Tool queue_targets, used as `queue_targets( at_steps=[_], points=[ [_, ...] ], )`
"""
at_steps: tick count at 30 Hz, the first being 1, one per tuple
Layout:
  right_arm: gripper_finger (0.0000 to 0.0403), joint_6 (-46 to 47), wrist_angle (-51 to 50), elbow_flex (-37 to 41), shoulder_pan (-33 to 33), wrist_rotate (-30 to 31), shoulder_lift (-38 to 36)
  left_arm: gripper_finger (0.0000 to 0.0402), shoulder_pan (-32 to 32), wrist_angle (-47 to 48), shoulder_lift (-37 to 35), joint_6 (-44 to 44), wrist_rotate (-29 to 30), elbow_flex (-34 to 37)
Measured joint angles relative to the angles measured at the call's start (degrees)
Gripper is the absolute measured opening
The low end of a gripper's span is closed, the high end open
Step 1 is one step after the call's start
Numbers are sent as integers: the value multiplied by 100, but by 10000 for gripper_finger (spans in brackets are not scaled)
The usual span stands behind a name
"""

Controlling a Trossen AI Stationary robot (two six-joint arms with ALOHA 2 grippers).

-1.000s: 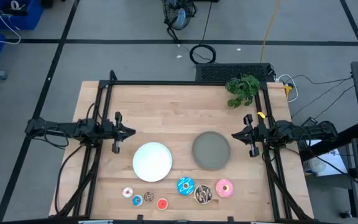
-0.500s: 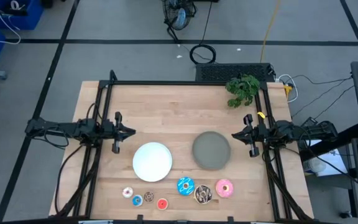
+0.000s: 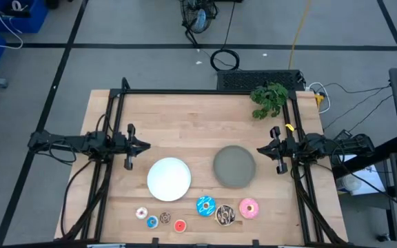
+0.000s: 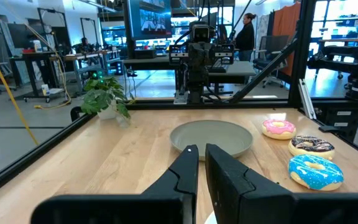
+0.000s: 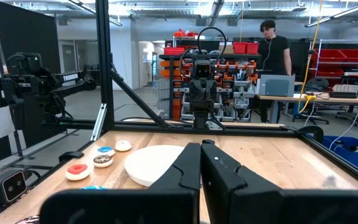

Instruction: Pick & Place donuts

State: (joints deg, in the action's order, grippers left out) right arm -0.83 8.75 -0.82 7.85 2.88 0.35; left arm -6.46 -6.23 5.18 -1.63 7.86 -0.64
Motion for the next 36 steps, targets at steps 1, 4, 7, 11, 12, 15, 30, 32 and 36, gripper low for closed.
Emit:
queue_targets(
  at_steps=[1,4,7,11,12,15,30,32,36],
  points=[
    [0,0,0,-2,1,1,1,37,0,0,1,0,0,0],
    [0,0,0,-2,0,1,-1,37,0,-1,1,0,0,0],
    [0,0,0,0,0,0,0,37,0,0,-1,0,0,0],
    [0,0,0,-1,1,1,1,37,0,2,1,0,0,0],
    [0,1,0,0,1,-1,1,37,0,2,1,0,0,0],
    [0,0,0,-1,0,0,1,37,0,2,-1,0,0,1],
    [0,1,0,0,0,1,1,37,0,-1,-1,-89,2,0],
    [0,0,0,0,-1,0,1,37,0,-1,-1,-88,2,0],
    [0,0,0,-1,0,0,1,37,0,-1,-1,-82,2,0]
  ],
)
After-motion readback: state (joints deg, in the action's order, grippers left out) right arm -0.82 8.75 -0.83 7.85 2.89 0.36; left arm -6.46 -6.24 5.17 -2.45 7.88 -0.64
